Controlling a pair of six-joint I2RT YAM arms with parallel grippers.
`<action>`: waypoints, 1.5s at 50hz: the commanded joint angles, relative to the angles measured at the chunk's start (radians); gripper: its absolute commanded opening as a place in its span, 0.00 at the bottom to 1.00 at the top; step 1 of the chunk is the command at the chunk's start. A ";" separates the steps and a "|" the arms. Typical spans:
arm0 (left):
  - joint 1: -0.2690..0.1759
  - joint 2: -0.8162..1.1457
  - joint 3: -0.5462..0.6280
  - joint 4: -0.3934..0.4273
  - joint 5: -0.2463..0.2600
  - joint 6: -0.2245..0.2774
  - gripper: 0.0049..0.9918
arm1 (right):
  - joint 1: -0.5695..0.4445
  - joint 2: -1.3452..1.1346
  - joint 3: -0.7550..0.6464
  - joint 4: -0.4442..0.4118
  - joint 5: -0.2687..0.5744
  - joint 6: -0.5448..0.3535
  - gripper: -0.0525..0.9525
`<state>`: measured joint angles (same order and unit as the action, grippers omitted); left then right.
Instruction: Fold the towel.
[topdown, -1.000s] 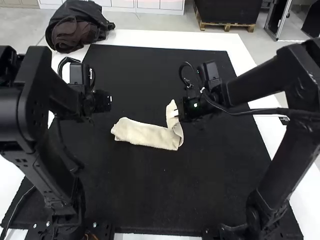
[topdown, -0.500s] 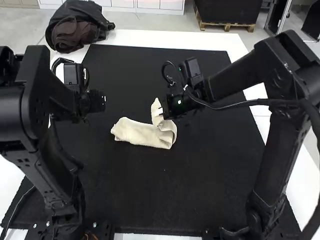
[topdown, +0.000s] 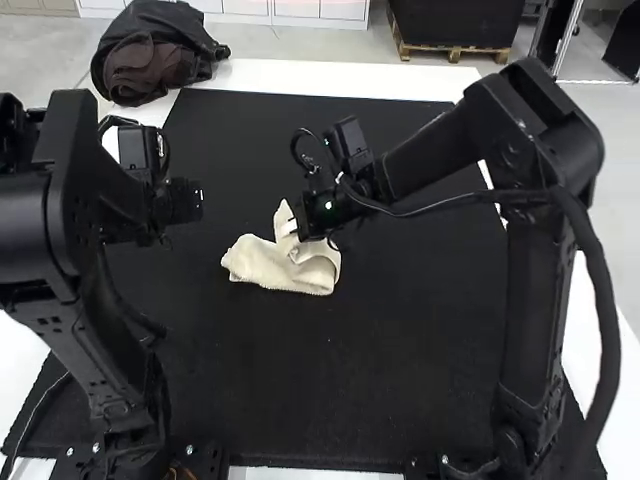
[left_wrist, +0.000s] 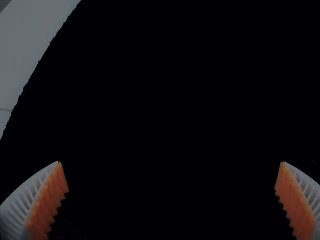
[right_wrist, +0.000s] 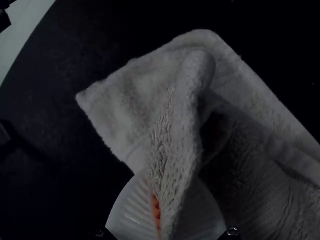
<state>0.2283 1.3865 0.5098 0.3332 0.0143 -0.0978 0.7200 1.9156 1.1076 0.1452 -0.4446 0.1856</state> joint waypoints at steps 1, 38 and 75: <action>0.008 -0.037 -0.007 0.007 -0.008 0.013 0.98 | 0.027 0.022 0.057 0.010 0.006 0.009 0.03; 0.052 -0.037 -0.014 0.006 0.000 0.032 0.98 | 0.091 0.174 0.242 0.017 -0.002 0.025 0.03; 0.049 -0.037 -0.016 0.003 0.000 0.030 0.98 | 0.096 0.171 0.331 0.042 -0.048 0.095 0.90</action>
<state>0.2703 1.3861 0.4973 0.3321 0.0147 -0.0753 0.8169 2.1185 1.4052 0.1741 -0.4648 0.2607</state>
